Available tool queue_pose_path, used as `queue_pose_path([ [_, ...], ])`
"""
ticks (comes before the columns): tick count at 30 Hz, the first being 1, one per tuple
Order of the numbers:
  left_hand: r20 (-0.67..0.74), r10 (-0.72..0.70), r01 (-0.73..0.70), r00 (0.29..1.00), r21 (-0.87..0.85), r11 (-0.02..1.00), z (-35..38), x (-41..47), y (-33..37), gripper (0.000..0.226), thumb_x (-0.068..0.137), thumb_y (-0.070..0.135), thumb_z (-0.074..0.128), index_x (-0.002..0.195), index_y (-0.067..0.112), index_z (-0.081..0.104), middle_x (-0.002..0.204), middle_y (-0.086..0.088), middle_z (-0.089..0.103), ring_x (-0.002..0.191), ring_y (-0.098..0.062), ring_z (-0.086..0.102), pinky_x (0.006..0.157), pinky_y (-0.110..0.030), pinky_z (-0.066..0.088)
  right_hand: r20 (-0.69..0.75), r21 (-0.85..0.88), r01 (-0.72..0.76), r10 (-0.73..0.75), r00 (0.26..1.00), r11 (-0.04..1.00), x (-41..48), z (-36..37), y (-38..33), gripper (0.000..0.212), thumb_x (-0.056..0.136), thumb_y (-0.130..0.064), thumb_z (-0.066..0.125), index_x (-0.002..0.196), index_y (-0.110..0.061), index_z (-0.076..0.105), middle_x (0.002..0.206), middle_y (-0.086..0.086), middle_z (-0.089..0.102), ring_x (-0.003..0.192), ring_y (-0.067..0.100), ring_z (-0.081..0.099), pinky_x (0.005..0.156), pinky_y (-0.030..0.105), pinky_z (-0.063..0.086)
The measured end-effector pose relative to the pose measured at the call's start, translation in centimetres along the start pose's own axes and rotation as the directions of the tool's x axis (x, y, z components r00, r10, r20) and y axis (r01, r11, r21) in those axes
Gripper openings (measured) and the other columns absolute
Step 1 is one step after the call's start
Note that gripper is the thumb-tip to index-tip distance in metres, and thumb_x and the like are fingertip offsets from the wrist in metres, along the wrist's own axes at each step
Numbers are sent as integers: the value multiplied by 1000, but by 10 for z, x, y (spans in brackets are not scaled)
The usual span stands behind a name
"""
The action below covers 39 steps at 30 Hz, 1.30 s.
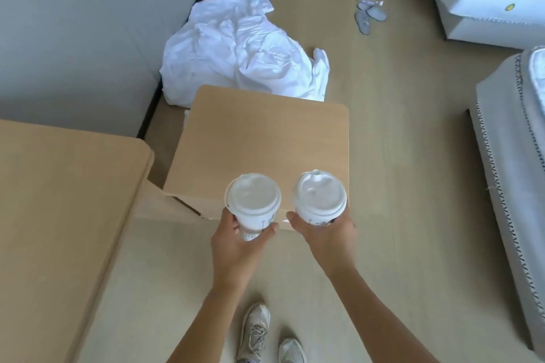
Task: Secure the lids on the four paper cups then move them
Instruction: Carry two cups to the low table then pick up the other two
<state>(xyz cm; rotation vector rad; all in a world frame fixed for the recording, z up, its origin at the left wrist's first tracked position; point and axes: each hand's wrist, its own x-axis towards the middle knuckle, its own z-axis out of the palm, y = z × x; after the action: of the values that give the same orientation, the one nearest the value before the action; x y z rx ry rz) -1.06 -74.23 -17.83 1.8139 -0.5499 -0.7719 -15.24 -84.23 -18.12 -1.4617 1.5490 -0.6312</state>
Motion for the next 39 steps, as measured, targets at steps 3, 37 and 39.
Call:
queue_pose_path([
  [3, 58, 78, -81, 995, 61, 995, 34, 47, -21, 89, 70, 23, 94, 124, 70, 42, 118, 36, 66, 114, 9, 62, 94, -11, 45, -80, 3, -76, 76, 994, 997, 48, 15, 36, 75, 54, -57, 89, 114, -21, 63, 88, -9, 73, 85, 6, 70, 75, 24, 54],
  [37, 306, -185, -234, 934, 914, 330, 69, 48, -94, 110, 83, 91, 25, 163, 26, -12, 170, -10, -25, 156, -34, -24, 124, -61, -8, 246, -790, 138, 103, 964, 597, 57, -30, 125, 126, 82, -92, 39, 162, -20, -27, 170, 16, -30, 159, 34, -26, 128, 57, -11],
  [39, 292, -189, -228, 938, 927, 299, 54, 14, -81, 110, 82, 92, 24, 163, 27, -14, 169, -10, -28, 156, -34, -25, 123, -62, -10, 275, -809, 172, 102, 956, 563, 31, -46, 110, 124, 82, -93, 33, 161, -22, -30, 168, 17, -33, 157, 36, -29, 127, 59, -12],
])
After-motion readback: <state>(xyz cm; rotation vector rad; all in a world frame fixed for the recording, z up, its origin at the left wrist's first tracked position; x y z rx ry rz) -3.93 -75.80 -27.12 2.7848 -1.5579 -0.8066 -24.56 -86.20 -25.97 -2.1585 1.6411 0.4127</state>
